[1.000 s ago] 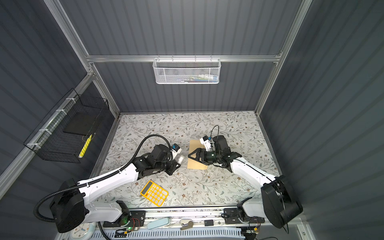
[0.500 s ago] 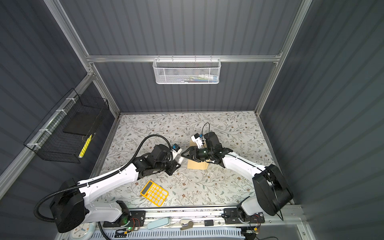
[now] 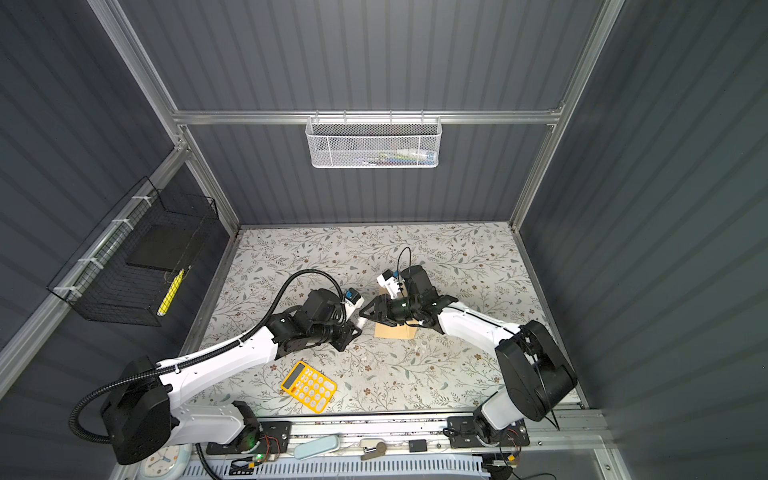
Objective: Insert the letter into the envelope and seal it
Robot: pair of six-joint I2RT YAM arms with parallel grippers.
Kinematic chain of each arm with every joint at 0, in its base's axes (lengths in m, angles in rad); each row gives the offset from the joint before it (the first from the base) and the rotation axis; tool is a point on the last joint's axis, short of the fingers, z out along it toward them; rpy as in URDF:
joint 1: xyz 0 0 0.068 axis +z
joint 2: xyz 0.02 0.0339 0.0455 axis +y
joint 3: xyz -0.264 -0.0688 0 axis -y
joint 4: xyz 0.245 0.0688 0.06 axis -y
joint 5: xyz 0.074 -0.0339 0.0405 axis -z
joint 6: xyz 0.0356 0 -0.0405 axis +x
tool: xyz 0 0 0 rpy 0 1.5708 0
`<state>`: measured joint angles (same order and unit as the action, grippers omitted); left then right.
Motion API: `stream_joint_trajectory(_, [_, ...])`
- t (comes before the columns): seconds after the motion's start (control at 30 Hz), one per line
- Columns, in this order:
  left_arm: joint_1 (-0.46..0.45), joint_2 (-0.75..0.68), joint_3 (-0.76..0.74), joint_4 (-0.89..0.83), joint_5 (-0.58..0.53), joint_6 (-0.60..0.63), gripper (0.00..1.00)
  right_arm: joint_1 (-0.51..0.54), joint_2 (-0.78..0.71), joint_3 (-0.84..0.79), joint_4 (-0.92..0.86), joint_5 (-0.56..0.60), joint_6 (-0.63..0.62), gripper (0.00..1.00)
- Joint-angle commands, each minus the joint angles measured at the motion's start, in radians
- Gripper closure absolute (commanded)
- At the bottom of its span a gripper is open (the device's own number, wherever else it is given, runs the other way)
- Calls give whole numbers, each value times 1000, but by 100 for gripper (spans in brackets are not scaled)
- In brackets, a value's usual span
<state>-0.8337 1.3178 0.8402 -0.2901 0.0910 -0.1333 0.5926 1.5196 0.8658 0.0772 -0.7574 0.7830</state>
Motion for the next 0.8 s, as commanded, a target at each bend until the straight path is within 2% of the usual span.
stream_joint_trajectory(0.0, [-11,-2,-9,20,26,21,92,10,7,34,14,-14,-5,59])
stream_joint_trajectory(0.23, [-10,-1,-13,20,32,27,92,13,23,43,12,-14,-2,67])
stream_joint_trajectory(0.77, [-12,-5,-27,10,51,44,93,11,36,61,-34,19,-36,79])
